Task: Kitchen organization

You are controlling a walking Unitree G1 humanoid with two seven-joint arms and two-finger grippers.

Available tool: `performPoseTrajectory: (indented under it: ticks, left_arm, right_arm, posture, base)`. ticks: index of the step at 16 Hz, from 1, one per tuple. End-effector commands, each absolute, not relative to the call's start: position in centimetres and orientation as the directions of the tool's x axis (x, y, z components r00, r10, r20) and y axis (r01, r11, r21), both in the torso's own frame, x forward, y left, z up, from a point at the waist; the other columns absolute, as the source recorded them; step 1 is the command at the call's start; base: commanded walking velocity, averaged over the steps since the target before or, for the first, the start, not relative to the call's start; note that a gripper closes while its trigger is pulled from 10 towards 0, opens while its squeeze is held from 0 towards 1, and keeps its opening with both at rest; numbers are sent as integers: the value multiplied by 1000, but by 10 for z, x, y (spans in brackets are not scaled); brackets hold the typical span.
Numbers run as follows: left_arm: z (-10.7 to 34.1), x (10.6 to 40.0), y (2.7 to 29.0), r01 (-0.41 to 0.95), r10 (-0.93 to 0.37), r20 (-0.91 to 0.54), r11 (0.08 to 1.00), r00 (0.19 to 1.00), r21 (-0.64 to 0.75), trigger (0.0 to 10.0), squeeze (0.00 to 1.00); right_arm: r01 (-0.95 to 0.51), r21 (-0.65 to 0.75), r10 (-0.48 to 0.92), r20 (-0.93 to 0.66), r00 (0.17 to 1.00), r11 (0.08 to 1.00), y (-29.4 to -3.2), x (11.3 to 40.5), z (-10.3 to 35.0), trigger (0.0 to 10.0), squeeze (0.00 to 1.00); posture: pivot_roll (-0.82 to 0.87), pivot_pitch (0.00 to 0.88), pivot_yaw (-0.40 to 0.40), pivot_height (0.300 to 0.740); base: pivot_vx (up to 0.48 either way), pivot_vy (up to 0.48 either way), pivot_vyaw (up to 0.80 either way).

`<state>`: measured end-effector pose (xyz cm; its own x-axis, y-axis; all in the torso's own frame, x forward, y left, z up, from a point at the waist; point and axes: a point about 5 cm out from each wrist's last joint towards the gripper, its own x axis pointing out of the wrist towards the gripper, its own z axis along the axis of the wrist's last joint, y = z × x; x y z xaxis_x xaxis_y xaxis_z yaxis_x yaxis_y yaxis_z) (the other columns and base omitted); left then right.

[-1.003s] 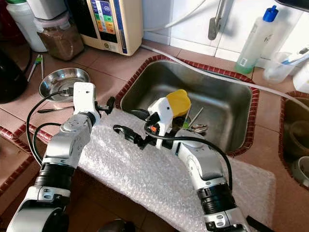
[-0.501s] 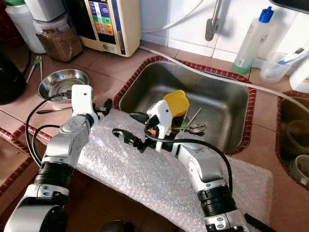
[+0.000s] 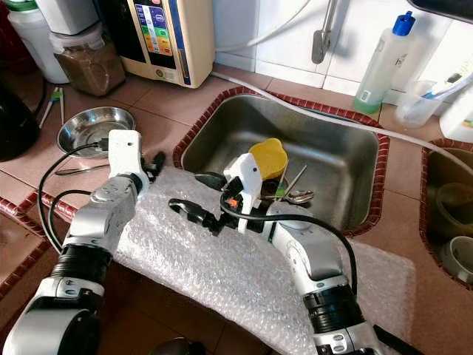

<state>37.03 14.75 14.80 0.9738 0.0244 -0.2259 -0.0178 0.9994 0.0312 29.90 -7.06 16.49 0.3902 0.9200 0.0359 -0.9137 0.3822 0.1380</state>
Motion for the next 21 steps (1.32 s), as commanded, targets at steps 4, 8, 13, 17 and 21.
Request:
performPoseTrajectory:
  ticks: [4,8,13,17,21]
  left_arm:
    - [132,364,165,-104,115,-286,993,951,54,0,0]
    - [140,366,164,-113,116,-256,993,960,26,0,0]
    - [151,367,162,-126,120,-201,992,972,-16,0,0]
    - [166,368,158,-117,109,-126,992,986,-56,0,0]
    - [178,364,149,-90,83,-77,991,994,-95,0,0]
  right_arm:
    - [-925,129,928,55,368,358,-69,295,170,10000,0]
    - [-923,129,927,51,370,362,-70,296,169,10000,0]
    - [-921,126,925,43,377,369,-70,296,168,10000,0]
    - [-918,123,923,36,384,377,-70,297,166,10000,0]
    - [-916,120,921,31,389,383,-70,299,165,10000,0]
  posture:
    - [12,126,45,740]
    - [13,126,44,740]
    - [13,123,46,740]
    - [16,118,46,740]
    - [21,111,45,740]
  base:
    - [0,0,0]
    - [0,0,0]
    - [0,0,0]
    - [0,0,0]
    - [0,0,0]
